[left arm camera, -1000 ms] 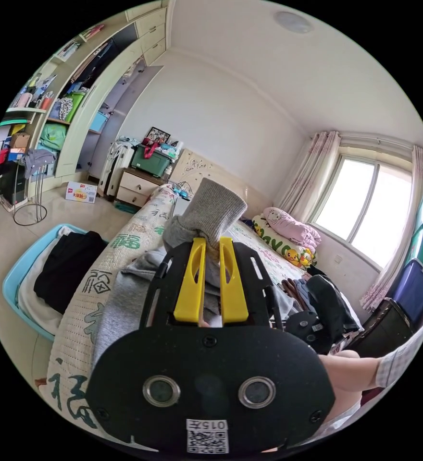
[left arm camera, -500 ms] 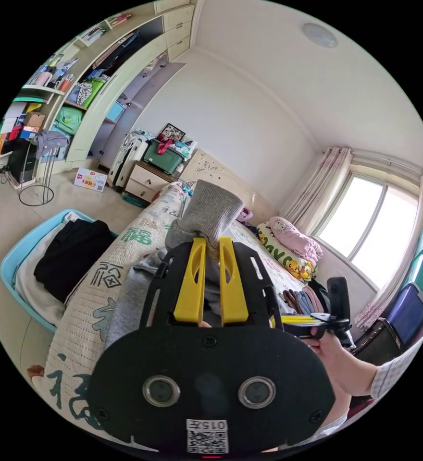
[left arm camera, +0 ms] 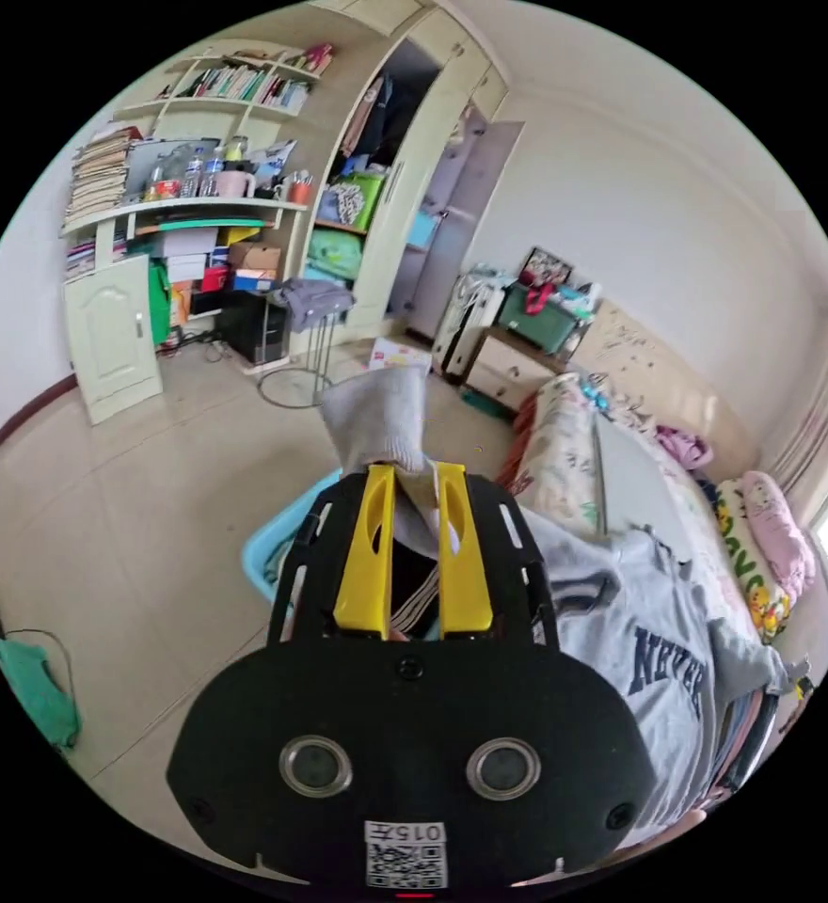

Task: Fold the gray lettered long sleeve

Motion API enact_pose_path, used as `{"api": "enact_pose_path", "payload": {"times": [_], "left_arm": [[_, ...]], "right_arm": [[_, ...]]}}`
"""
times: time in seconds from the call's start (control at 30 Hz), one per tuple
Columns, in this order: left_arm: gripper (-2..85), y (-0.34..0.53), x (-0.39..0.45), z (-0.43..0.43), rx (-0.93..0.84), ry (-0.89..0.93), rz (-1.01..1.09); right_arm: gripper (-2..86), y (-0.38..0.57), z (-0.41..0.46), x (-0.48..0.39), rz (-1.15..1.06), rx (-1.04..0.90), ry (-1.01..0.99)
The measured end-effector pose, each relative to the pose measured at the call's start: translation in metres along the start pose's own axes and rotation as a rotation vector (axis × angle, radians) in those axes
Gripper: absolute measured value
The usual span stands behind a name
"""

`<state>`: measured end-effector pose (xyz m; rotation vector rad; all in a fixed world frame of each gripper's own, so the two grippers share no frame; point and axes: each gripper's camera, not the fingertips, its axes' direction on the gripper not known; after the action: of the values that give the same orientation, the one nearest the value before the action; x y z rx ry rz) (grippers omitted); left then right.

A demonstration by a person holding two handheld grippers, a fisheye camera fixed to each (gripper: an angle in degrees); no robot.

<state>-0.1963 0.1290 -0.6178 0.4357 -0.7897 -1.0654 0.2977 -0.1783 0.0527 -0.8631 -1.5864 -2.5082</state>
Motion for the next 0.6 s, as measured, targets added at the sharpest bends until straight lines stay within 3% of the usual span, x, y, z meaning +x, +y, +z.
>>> {"api": "enact_pose_path", "payload": {"times": [0.07,0.17,0.37,0.47,0.6], "left_arm": [[8.2,0.009,0.014,-0.008,0.038,0.011,0.068],[7.3,0.023,0.048,-0.02,0.068,0.069,0.154],[7.1,0.064,0.152,-0.024,-0.077,0.332,0.415],[7.6,0.108,0.189,-0.038,-0.164,0.417,0.552],[10.3,0.157,0.187,-0.057,-0.316,0.422,0.628]], "right_arm": [[7.4,0.019,-0.006,0.014,-0.055,0.057,-0.159],[7.3,0.034,-0.01,0.005,-0.118,0.085,-0.175],[7.3,0.101,-0.035,-0.062,-0.434,0.085,-0.407],[8.2,0.173,-0.048,-0.076,-0.633,-0.037,-0.588],[9.7,0.25,-0.045,-0.046,-0.714,-0.214,-0.635]]}}
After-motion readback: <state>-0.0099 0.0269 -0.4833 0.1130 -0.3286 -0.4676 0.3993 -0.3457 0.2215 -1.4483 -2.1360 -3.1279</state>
